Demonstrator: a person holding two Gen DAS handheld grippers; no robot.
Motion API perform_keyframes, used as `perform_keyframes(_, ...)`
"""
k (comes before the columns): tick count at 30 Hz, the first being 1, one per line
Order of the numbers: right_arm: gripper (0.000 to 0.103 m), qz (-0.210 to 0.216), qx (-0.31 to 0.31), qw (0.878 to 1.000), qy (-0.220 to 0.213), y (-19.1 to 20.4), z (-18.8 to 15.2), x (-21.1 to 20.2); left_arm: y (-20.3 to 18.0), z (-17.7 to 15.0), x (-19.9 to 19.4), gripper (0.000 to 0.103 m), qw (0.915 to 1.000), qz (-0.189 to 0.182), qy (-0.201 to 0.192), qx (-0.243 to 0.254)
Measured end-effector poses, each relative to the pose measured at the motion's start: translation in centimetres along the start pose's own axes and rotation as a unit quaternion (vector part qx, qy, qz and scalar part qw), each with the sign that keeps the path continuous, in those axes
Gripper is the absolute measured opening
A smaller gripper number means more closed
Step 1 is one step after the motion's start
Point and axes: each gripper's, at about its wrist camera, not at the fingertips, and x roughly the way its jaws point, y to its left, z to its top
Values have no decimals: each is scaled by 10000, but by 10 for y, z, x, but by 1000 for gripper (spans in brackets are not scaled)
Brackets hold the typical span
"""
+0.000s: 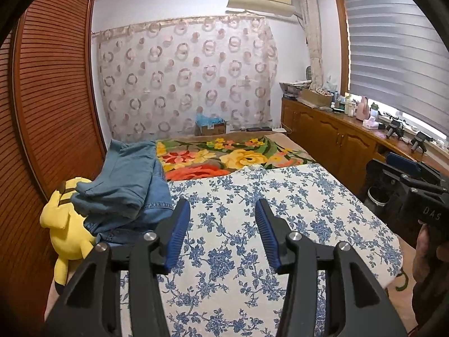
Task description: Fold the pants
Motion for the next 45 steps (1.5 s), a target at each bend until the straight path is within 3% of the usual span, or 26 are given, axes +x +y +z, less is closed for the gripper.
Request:
perform_keyframes(12, 79, 1, 39, 9999, -152, 3, 1, -11, 9, 2, -20, 50, 9997, 84, -222, -111)
perform_keyframes(45, 79, -2, 45, 9999, -154, 4, 0, -12, 4, 0, -20, 56, 9997, 105, -197, -101)
